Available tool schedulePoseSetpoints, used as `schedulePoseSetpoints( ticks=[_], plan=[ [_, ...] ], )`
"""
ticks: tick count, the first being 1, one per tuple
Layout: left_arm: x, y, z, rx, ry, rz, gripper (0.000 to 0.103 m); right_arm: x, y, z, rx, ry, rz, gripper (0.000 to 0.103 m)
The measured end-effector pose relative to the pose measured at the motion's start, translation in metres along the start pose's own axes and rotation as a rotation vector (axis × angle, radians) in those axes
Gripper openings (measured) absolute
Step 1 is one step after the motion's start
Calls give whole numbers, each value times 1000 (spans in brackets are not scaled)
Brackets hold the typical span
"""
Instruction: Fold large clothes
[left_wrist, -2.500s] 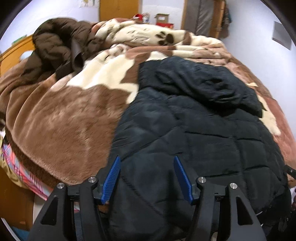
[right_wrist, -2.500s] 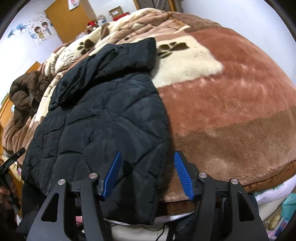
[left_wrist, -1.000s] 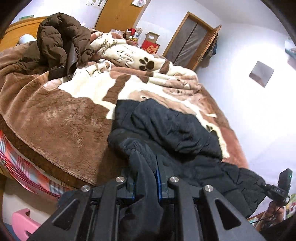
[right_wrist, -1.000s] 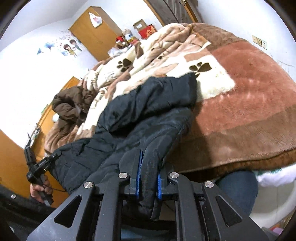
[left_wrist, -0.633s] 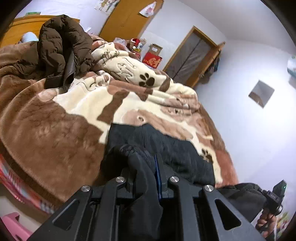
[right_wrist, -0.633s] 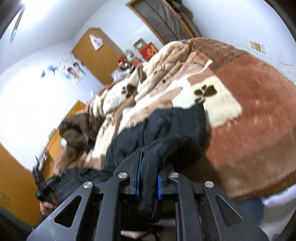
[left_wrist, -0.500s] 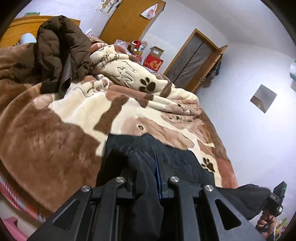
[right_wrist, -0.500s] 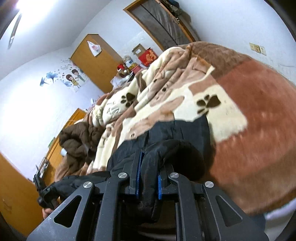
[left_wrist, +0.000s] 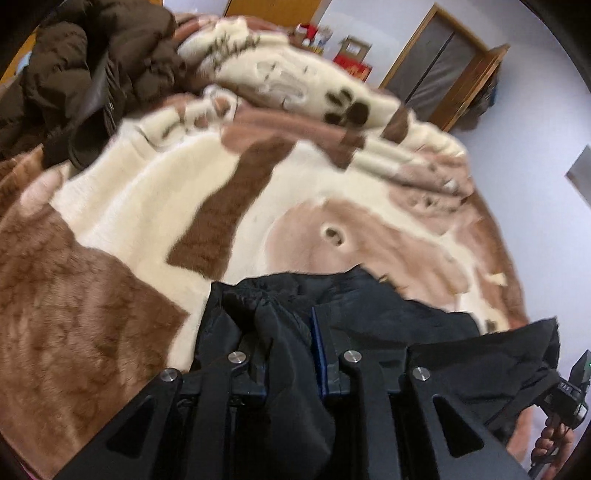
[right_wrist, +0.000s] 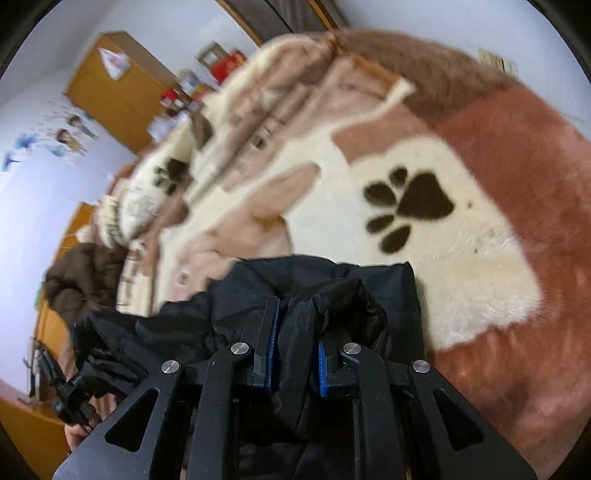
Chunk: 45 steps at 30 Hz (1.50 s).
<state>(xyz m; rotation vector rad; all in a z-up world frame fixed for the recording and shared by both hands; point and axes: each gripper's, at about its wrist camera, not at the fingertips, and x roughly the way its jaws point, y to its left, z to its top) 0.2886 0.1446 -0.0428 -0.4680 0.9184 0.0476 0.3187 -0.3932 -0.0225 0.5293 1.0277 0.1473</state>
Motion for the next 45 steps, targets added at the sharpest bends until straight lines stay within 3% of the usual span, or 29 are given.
schedulePoseSetpoints(
  ticks=[4,9,12,14,15,17,19,23,27,31,37,40,42,45],
  plan=[
    [26,3,-1,-7,36,8,24,30,-15,4,39,57,14,20],
    [19,2,9,-9,80,-14,29,16,-30,9,92,75,134,28],
    [-1,7,21,-57,66,-98,51,-7,-34,17,137,56,240,44],
    [-21,9,31,-96,23,-140,66,-23,-32,22,146,23,260,53],
    [-30,10,36,-107,-8,-137,69,-38,-31,25,138,-29,251,58],
    [-53,9,44,-109,-112,-114,75,-57,-25,28,118,-100,238,58],
    [-66,7,46,-115,-153,-125,75,-75,-14,24,74,-169,194,58],
    [-62,-21,25,-1,-119,-155,76,-68,28,0,-120,-186,116,58],
    [-30,-59,-10,141,-24,-181,75,-28,60,-40,-304,-125,34,58],
    [9,-85,-37,264,33,-134,75,20,72,-66,-451,-70,-86,58],
    [46,-97,-29,327,8,-55,76,59,54,-44,-458,-89,-187,58],
    [44,-100,-24,323,39,-30,75,58,53,-36,-442,-69,-221,58],
    [26,-105,-24,311,17,-95,75,41,61,-39,-431,-97,-204,58],
    [12,-129,-27,356,-8,-157,75,25,81,-44,-449,-136,-106,58]
  ],
)
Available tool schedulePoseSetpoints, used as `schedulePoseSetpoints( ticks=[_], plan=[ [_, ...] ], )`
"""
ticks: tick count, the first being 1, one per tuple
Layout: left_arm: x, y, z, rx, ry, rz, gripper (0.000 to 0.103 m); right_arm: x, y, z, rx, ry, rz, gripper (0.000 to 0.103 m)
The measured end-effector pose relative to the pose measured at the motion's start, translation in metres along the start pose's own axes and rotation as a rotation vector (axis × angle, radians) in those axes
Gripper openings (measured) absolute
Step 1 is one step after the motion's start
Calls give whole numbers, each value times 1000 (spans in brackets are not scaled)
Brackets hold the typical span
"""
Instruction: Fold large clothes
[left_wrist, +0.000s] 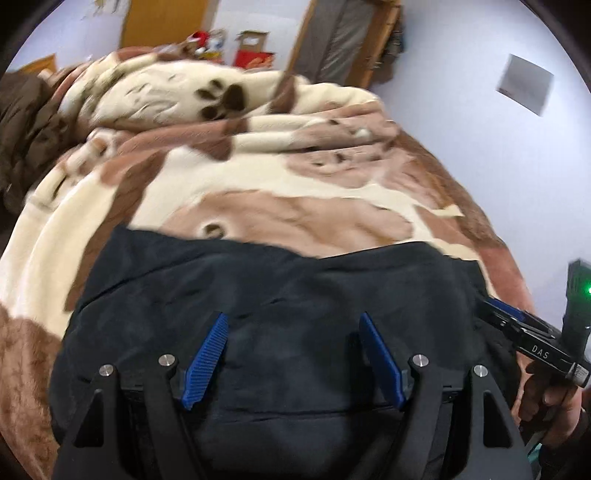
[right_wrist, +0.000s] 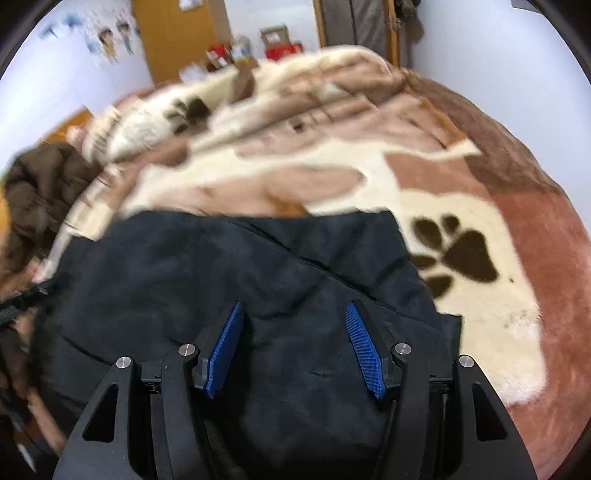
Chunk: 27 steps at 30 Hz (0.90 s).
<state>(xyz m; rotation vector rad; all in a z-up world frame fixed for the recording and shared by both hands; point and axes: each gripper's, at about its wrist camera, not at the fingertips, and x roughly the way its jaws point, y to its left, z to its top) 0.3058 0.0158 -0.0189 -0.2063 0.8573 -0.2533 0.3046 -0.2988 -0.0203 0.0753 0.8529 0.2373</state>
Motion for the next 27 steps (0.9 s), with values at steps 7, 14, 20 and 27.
schedulePoseSetpoints(
  ticks=[7,14,20,27],
  plan=[
    [73,-37,18,80,107,36,76,47,6,7,-40,82,-62,58],
    [116,-24,16,51,81,87,76,77,-22,6,23,77,-79,58],
    [107,-24,19,54,113,89,76,85,-23,1,10,72,-96,58],
    [39,41,38,70,-16,206,75,55,-31,9,41,29,-83,58]
  ],
)
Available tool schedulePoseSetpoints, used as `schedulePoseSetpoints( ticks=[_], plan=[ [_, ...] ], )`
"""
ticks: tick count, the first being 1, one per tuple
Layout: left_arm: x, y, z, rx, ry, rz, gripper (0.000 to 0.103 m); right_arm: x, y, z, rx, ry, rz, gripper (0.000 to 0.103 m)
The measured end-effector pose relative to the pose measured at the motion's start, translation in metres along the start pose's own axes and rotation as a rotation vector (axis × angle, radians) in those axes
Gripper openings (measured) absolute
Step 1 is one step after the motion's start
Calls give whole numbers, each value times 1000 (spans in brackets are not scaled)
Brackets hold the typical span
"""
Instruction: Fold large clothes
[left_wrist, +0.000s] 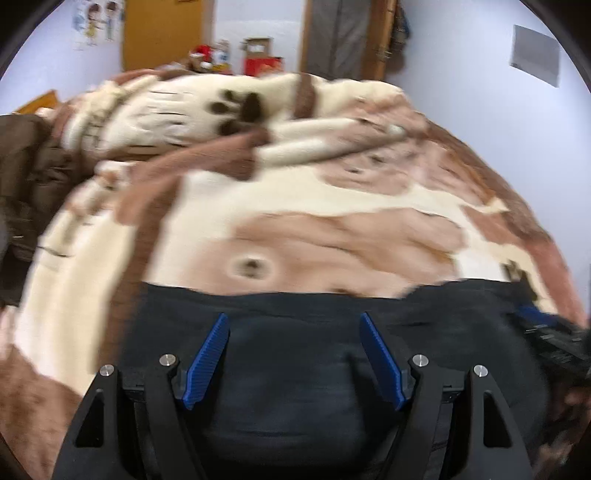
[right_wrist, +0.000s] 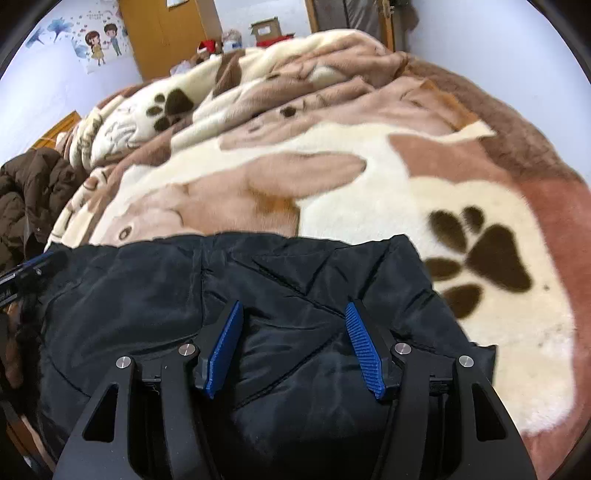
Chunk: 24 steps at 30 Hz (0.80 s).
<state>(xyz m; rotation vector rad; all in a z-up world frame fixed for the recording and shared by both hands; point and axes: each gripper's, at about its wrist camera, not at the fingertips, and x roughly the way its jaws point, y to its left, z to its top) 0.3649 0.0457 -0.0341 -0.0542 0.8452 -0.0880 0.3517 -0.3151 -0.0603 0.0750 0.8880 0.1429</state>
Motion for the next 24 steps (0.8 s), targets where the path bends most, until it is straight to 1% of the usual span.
schedulePoseSetpoints(
  ticks=[1,3,4,5,7,8,11,14,18,21,24],
  plan=[
    [2,17,-2,-11,8,37,75,-3,0,0,-6,-14,-16,58],
    [11,46,-10,-59,39,73,75,-1,-6,-2,-2,-16,-67,58],
    [16,57,-15,-85,51,74,76,4,-12,-5,11,-7,-84,58],
    [22,66,-22,-118,61,59,77,9,-17,-7,26,0,-91,58],
    [35,78,-33,-200,68,6,80,16,-25,-13,51,4,-85,58],
    [39,78,-38,-216,59,-2,81,17,-25,-14,49,-2,-94,58],
    [49,69,-42,-201,34,5,82,22,-22,-19,24,-24,-134,58],
    [57,66,-43,-199,23,-11,84,25,-27,-27,47,-41,-133,58],
    [63,64,-46,-200,3,-13,84,30,-28,-28,49,-43,-139,58],
    [67,63,-47,-197,5,2,85,34,-27,-28,47,-39,-149,58],
    [66,60,-44,-184,23,24,86,33,-26,-27,44,-32,-156,58]
  ],
)
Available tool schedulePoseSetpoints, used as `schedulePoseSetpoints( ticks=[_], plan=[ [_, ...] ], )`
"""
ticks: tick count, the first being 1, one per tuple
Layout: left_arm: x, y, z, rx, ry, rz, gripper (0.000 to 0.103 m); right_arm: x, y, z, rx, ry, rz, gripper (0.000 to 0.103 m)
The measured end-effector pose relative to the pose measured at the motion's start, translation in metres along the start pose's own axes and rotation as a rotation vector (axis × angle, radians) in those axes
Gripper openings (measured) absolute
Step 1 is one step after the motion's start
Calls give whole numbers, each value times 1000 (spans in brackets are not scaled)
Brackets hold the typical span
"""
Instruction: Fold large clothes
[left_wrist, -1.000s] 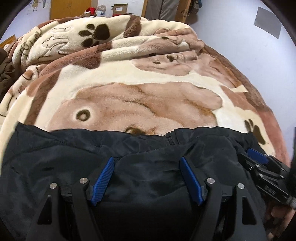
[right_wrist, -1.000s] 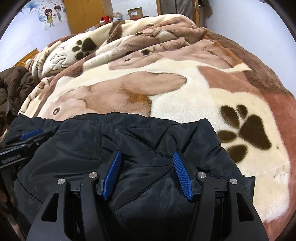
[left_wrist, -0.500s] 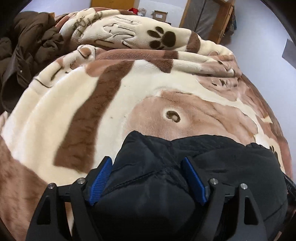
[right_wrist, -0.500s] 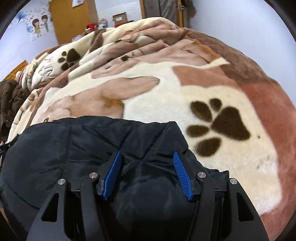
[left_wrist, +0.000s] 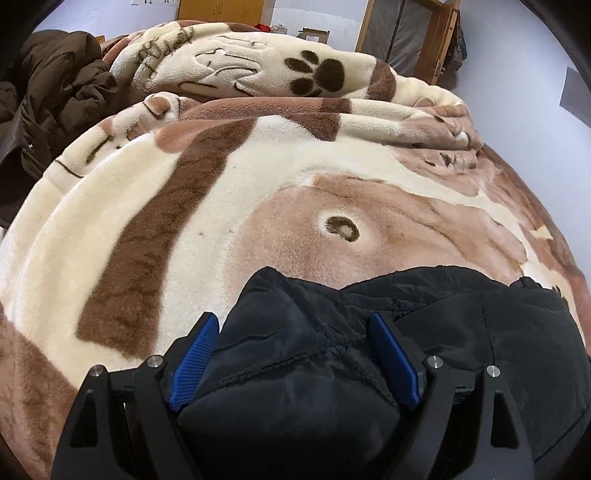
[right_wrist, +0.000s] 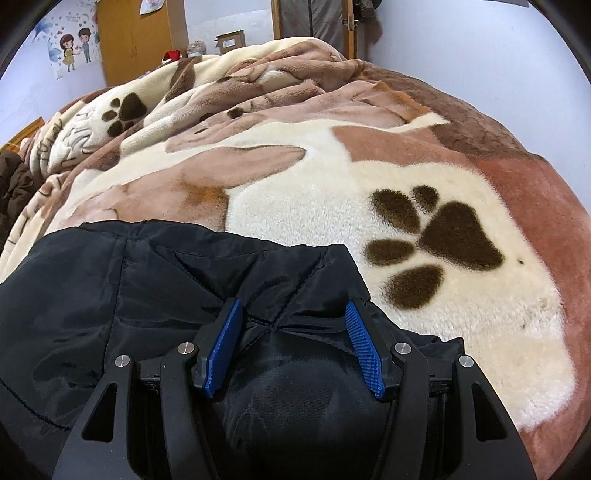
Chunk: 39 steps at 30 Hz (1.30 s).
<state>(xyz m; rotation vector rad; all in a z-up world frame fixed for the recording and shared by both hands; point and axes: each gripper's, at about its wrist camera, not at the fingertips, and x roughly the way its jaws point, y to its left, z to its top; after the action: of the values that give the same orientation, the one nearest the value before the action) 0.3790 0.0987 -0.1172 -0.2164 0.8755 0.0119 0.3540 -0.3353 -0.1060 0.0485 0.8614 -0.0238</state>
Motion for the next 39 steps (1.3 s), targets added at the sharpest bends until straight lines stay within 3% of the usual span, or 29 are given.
schedulePoseSetpoints(
  ticks=[6,8,11,13,16,20,25,28,30,36,39],
  plan=[
    [-8,1,10,-3,153,46,86,-12,0,13,11,99,19,58],
    [-26,3,15,-26,124,47,74,-26,2,18,9,99,13,57],
    [-58,2,17,-49,50,25,66,-63,12,24,-30,15,19,55],
    [-80,-3,18,-48,-2,-8,64,-86,25,26,-58,-15,13,46],
    [-107,-18,16,-20,-74,-50,64,-110,49,24,-88,-73,106,46],
    [-121,-30,12,28,-144,-25,64,-101,79,11,-134,-36,177,46],
    [-96,4,18,-18,-94,11,65,-53,78,-9,-170,25,111,46],
    [-74,13,13,-23,-18,9,66,-38,65,-7,-105,55,146,46],
    [-71,15,10,-16,-11,8,66,-40,63,-2,-96,65,148,46],
    [-104,34,16,-92,-118,32,66,-73,45,3,-54,-2,152,46],
    [-120,38,9,-116,-153,-14,66,-70,26,-1,-36,-9,96,46]
  ],
)
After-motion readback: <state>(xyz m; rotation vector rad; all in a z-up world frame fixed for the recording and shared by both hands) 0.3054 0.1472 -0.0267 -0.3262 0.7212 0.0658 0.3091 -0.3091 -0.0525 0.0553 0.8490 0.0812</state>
